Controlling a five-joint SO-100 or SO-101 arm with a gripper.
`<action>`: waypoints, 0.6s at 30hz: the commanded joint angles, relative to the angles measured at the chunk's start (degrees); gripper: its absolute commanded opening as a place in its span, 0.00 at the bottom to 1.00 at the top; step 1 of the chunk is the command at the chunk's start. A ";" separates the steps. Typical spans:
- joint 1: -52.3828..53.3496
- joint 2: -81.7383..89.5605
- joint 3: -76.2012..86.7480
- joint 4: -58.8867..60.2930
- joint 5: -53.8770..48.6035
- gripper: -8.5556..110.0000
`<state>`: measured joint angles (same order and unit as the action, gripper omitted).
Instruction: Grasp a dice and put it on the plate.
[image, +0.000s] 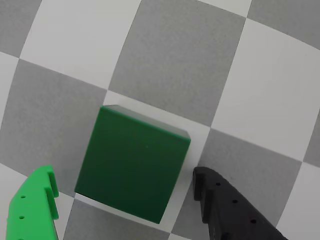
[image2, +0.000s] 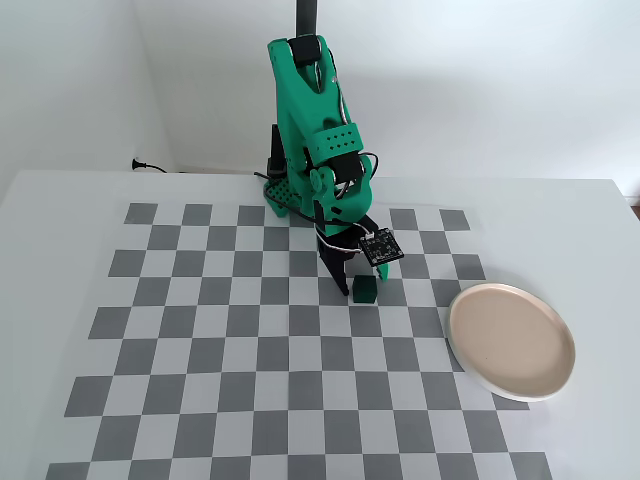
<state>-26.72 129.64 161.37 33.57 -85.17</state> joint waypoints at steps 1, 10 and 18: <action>-0.79 -2.37 -4.31 -2.29 0.70 0.27; -1.05 -4.39 -4.31 -4.48 0.62 0.24; -1.41 -2.81 -4.31 -2.99 0.79 0.14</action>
<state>-27.42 125.42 159.35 30.32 -84.46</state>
